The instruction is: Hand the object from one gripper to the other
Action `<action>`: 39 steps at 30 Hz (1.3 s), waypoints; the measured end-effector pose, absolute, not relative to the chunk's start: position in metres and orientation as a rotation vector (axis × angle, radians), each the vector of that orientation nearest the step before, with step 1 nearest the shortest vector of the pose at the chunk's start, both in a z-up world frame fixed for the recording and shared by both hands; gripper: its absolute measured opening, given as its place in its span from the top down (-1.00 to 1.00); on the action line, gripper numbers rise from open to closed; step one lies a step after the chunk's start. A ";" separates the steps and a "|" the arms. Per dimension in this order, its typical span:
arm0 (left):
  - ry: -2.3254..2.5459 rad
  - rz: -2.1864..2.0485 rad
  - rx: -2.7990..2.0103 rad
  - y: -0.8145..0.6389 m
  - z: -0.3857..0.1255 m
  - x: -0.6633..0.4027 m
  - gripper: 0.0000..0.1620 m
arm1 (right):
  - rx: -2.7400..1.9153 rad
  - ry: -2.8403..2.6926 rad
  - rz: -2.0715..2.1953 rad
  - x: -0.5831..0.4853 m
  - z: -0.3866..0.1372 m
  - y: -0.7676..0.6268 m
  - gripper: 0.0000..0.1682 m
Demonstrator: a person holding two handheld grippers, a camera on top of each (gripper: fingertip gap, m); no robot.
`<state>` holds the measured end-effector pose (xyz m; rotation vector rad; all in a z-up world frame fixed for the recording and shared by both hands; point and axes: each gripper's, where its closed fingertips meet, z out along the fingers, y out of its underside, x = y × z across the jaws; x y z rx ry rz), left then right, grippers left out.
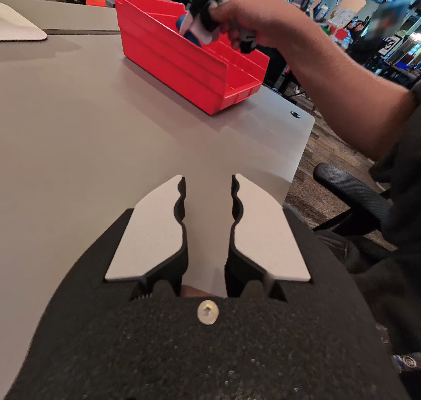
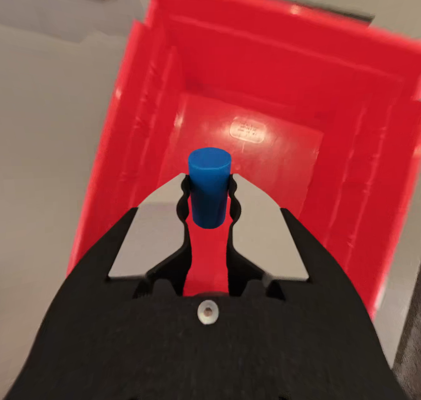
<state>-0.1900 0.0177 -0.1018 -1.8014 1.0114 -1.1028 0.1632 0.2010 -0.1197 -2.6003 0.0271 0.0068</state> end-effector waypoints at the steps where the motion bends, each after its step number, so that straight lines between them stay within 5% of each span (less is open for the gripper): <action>1: 1.027 -1.075 -1.802 0.018 -0.104 -0.191 0.53 | -2.662 0.030 0.018 0.163 -0.134 0.204 0.61; 17: 1.043 -1.042 -1.900 0.028 -0.120 -0.198 0.53 | -2.863 -0.016 -0.170 0.175 -0.192 0.226 0.57; 27: 1.037 -1.012 -1.850 0.031 -0.106 -0.200 0.52 | -2.077 -0.072 -0.213 0.114 -0.051 0.122 0.43; 32: 1.053 -0.902 -1.856 0.038 -0.111 -0.205 0.51 | -1.967 -0.094 0.074 0.039 -0.099 0.039 0.39; 39: 0.949 -0.635 -1.912 0.090 -0.088 -0.249 0.50 | -1.906 -0.251 -0.039 0.000 -0.125 0.021 0.35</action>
